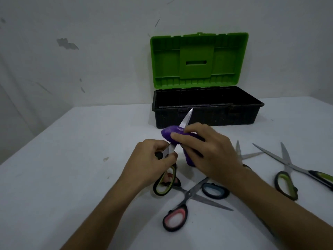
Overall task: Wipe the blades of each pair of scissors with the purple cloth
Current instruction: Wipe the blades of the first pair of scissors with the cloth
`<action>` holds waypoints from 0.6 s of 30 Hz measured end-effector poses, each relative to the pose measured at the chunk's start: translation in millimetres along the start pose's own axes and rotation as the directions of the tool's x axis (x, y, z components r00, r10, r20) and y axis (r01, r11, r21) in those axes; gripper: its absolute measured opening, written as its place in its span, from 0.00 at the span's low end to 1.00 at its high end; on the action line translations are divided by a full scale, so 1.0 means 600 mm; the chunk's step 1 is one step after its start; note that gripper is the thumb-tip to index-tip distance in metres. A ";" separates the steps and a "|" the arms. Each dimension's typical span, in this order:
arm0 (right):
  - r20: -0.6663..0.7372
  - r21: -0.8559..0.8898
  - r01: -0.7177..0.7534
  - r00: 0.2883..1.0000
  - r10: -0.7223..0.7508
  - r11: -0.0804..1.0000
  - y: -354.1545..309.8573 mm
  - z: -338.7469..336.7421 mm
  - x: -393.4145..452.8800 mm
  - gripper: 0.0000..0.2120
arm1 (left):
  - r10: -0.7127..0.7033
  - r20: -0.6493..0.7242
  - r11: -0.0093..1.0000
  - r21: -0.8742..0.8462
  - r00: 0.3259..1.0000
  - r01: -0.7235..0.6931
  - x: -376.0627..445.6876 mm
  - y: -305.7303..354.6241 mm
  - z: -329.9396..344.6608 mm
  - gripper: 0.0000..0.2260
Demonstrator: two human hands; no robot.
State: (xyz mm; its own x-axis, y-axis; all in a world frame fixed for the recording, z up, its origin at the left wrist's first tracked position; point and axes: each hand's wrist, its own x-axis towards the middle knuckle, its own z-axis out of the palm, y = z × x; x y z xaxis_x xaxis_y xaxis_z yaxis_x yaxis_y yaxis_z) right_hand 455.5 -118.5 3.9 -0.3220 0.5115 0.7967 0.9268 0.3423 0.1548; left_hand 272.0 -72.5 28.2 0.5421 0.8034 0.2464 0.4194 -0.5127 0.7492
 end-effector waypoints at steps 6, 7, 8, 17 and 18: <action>-0.126 -0.027 -0.288 0.951 0.283 0.957 0.062 -0.020 0.001 0.15 | -0.025 0.085 0.998 -0.064 0.996 0.030 -0.003 -0.003 -0.002 0.10; -0.160 -0.026 -0.346 0.927 0.338 0.938 0.072 -0.026 -0.004 0.15 | -0.034 0.087 0.995 -0.094 0.996 0.042 -0.003 -0.001 0.001 0.09; -0.191 -0.019 -0.385 0.907 0.375 0.923 0.076 -0.032 -0.008 0.15 | -0.046 0.079 0.991 -0.121 0.996 0.055 -0.003 0.000 0.002 0.07; -0.037 0.105 -0.127 0.991 0.132 0.986 -0.011 -0.005 0.004 0.15 | 0.015 -0.006 0.997 -0.076 1.000 -0.015 0.000 0.000 -0.002 0.09; -0.057 0.087 -0.136 0.988 0.141 0.987 -0.010 -0.002 0.006 0.14 | 0.026 0.001 0.996 -0.082 1.000 -0.026 0.000 0.000 -0.006 0.08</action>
State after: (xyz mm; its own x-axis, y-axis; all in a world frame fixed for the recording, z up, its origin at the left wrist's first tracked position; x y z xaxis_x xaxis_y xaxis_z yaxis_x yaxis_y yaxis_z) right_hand 449.3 -119.7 6.5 -0.1767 0.5092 0.8423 0.9414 0.3372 -0.0064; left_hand 269.3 -71.6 30.3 0.5537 0.7894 0.2650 0.3438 -0.5066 0.7907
